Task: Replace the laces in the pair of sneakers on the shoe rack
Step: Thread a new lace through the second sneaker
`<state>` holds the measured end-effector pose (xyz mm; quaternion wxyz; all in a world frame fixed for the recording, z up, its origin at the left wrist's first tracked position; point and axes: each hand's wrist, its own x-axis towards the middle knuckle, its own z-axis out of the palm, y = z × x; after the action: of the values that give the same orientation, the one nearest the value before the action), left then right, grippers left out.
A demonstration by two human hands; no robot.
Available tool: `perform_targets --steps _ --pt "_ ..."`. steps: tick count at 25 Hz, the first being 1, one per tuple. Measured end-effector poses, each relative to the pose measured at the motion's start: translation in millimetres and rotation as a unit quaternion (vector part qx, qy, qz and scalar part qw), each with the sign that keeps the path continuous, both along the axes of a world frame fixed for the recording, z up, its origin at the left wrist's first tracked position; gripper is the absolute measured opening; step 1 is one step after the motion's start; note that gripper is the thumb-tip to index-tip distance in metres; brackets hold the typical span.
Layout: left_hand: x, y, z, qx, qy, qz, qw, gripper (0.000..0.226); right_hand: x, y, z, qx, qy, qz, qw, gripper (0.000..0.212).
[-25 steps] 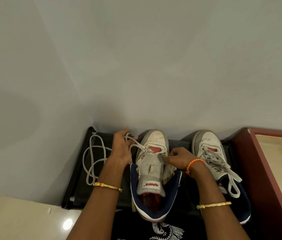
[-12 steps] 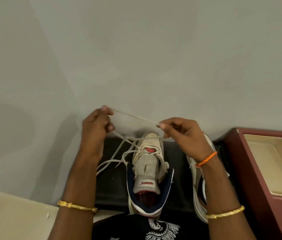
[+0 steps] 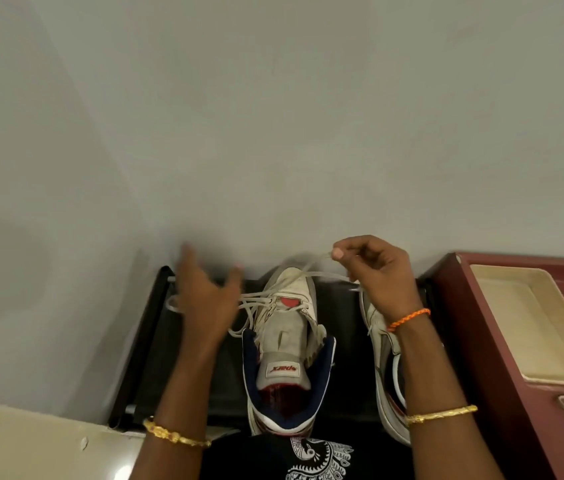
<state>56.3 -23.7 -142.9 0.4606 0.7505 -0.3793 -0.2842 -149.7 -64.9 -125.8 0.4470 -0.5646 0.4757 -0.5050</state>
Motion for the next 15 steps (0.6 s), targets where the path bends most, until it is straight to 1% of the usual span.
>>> perform_targets --steps 1,2,3,4,5,7,9,10,11,12,14,15 --pt "-17 2 9 -0.047 -0.004 -0.138 0.989 0.074 13 2 3 -0.001 0.011 0.043 0.999 0.012" --pt "-28 2 13 -0.072 0.011 -0.244 0.967 0.061 22 3 7 -0.005 0.02 0.077 0.997 0.01" --pt "-33 2 18 -0.08 0.018 -0.3 0.95 0.041 26 4 9 -0.009 0.024 0.093 0.995 0.008" --pt "-32 0 19 -0.083 0.005 -0.301 0.95 0.023 25 3 10 -0.004 0.022 0.092 0.996 0.006" --pt "-26 -1 16 -0.085 -0.018 -0.267 0.96 0.014 18 1 10 0.007 0.019 0.081 0.997 0.005" --pt "-5 0 3 -0.076 -0.053 -0.156 0.983 0.017 0 -1 4 0.037 0.029 0.055 0.997 0.004" --pt "16 4 -10 -0.053 -0.073 -0.058 0.994 0.021 -14 -3 -6 0.063 0.068 0.026 0.995 0.004" --pt "22 4 -15 -0.036 -0.082 -0.028 0.996 0.022 -17 -4 -10 0.074 0.082 0.014 0.994 0.006" --pt "25 4 -17 -0.026 -0.084 -0.023 0.996 0.022 -17 -5 -15 0.084 0.094 0.007 0.992 0.008" --pt "26 3 -18 -0.022 -0.08 -0.046 0.995 0.02 -15 -5 -18 0.092 0.104 0.007 0.99 0.011" --pt "20 3 -11 -0.023 -0.073 -0.149 0.986 0.017 -6 -4 -24 0.1 0.114 0.036 0.988 0.015" --pt "16 3 -6 -0.024 -0.067 -0.208 0.976 0.017 2 -3 -26 0.106 0.112 0.071 0.986 0.019"
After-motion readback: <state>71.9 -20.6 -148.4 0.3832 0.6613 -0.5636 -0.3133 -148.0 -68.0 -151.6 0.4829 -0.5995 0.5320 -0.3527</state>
